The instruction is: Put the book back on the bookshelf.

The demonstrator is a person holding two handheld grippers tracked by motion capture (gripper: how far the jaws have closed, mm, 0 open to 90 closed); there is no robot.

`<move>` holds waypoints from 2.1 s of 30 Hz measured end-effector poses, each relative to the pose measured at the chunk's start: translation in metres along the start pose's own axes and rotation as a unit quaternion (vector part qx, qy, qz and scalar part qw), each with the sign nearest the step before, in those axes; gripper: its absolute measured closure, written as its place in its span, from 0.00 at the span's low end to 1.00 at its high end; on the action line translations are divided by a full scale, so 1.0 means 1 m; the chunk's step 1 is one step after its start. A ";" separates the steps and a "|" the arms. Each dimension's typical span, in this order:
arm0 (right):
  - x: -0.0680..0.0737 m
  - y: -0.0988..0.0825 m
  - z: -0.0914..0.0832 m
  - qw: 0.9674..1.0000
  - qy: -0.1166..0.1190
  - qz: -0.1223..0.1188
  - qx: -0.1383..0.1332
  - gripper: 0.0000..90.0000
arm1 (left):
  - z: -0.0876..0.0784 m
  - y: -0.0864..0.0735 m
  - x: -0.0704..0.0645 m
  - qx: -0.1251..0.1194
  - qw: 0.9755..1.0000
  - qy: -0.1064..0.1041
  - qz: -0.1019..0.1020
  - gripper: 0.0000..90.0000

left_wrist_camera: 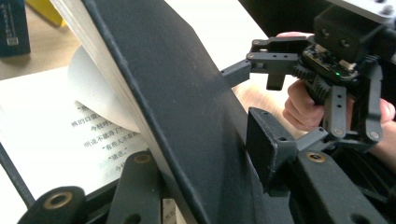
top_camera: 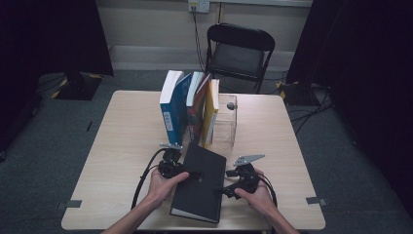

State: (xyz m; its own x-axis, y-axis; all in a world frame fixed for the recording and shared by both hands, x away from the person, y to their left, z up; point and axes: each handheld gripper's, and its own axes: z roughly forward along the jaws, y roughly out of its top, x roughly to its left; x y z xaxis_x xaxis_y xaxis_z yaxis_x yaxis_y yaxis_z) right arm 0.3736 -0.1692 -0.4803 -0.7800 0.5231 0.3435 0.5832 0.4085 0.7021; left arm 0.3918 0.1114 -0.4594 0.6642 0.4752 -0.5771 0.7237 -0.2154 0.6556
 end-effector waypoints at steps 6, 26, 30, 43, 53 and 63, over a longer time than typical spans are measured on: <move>0.001 0.000 -0.003 1.000 0.014 -0.004 -0.008 0.06 | -0.008 -0.004 -0.014 -0.023 0.999 0.012 0.045 0.65; 0.011 0.018 -0.033 0.997 0.038 -0.040 -0.053 0.14 | -0.022 0.003 -0.069 -0.085 0.976 0.010 0.200 0.75; 0.019 0.027 -0.046 0.994 0.016 -0.073 -0.079 0.22 | -0.030 0.004 -0.073 -0.089 0.969 0.008 0.231 0.78; 0.033 0.031 -0.048 0.988 0.048 -0.107 -0.103 0.39 | -0.055 -0.020 -0.062 -0.053 0.973 -0.028 0.221 0.80; 0.036 0.038 -0.027 0.987 0.090 -0.110 -0.072 0.31 | -0.057 -0.020 -0.068 -0.043 0.966 -0.014 0.254 0.80; 0.045 0.041 -0.047 0.981 0.010 -0.164 -0.102 0.40 | -0.042 -0.013 -0.064 -0.062 0.959 0.020 0.275 0.78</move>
State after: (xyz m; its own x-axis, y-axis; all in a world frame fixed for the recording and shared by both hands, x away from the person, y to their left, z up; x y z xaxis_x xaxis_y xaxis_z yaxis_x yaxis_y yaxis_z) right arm 0.3519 -0.1643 -0.4067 -0.9231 0.3739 0.0894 0.2450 0.3930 0.8863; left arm 0.3320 0.1199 -0.4102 0.9299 0.3513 -0.1090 0.2355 -0.3409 0.9101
